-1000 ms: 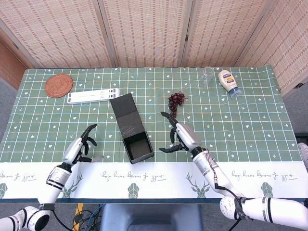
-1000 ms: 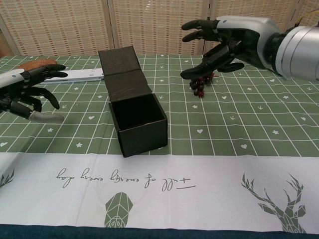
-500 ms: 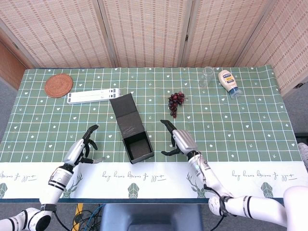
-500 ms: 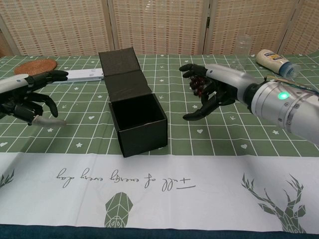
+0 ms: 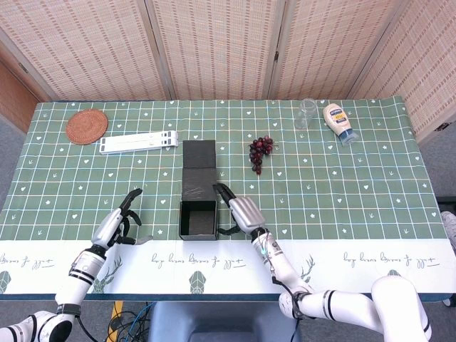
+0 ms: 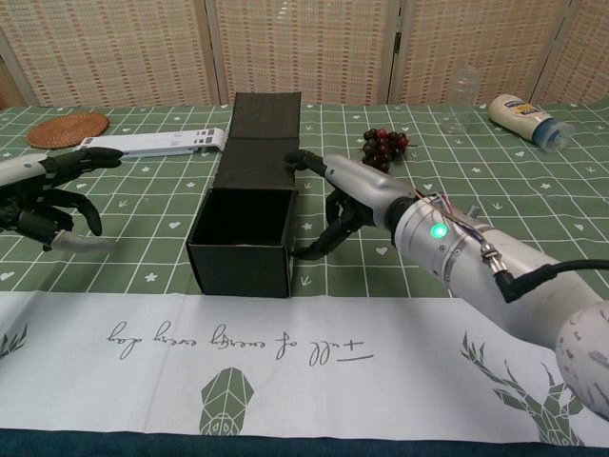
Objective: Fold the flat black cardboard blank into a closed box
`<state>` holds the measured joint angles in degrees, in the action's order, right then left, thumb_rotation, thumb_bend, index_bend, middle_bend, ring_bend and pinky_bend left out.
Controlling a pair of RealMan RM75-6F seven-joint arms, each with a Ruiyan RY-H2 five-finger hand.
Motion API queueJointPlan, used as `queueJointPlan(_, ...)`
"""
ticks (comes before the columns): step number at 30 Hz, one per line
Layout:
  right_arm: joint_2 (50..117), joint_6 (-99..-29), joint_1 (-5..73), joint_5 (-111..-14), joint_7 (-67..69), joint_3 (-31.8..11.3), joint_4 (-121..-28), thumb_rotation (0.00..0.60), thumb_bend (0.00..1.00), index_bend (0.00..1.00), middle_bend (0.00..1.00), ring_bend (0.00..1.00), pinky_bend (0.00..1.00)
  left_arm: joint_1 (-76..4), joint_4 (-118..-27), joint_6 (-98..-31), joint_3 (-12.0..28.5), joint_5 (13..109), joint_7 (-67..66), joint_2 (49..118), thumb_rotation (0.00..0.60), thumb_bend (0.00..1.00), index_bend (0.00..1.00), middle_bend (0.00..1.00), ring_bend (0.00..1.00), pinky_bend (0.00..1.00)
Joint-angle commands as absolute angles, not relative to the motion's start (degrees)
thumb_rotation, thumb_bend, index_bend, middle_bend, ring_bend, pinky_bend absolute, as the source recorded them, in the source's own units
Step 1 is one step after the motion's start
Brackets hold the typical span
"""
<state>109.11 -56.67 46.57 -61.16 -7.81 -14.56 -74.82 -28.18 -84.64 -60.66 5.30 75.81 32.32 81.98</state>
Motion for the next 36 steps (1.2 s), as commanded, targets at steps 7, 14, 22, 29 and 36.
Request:
queueJointPlan(7, 103.85, -57.75, 44.11, -59.93, -8.88, -15.98, -84.64, 0.600, 0.17, 0.00, 0.04, 0.68, 1.00, -29.22, -82.35, -57.75, 5.32, 78.06, 36.26, 81.81, 0.600, 0.13, 0.00, 0.00, 0.48, 0.75)
queueJointPlan(14, 92.95, -57.99, 42.44, -58.65, -8.42, -19.84, -99.32, 0.600, 0.17, 0.00, 0.04, 0.68, 1.00, -31.28, -78.62, -54.20, 5.80, 79.08, 41.50, 84.30, 0.600, 0.12, 0.00, 0.00, 0.48, 0.75)
queueJointPlan(22, 88.77, -60.11, 41.42, -58.18, -7.21, -21.80, -102.88, 0.600, 0.18, 0.00, 0.04, 0.68, 1.00, -33.33, -75.57, -51.00, 6.48, 78.46, 42.43, 88.08, 0.600, 0.12, 0.00, 0.00, 0.48, 0.76)
queueJointPlan(29, 87.21, -60.46, 40.53, -58.21, -5.67, -20.89, -103.04, 0.600, 0.17, 0.00, 0.05, 0.68, 1.00, -34.04, -74.82, -50.36, 6.73, 79.16, 45.20, 89.95, 0.600, 0.12, 0.00, 0.00, 0.48, 0.77)
queueJointPlan(36, 86.52, -60.62, 40.09, -58.75, -4.46, -20.08, -103.05, 0.600, 0.18, 0.00, 0.05, 0.68, 1.00, -35.19, -73.64, -48.67, 7.14, 78.95, 46.89, 91.56, 0.600, 0.12, 0.00, 0.00, 0.48, 0.77)
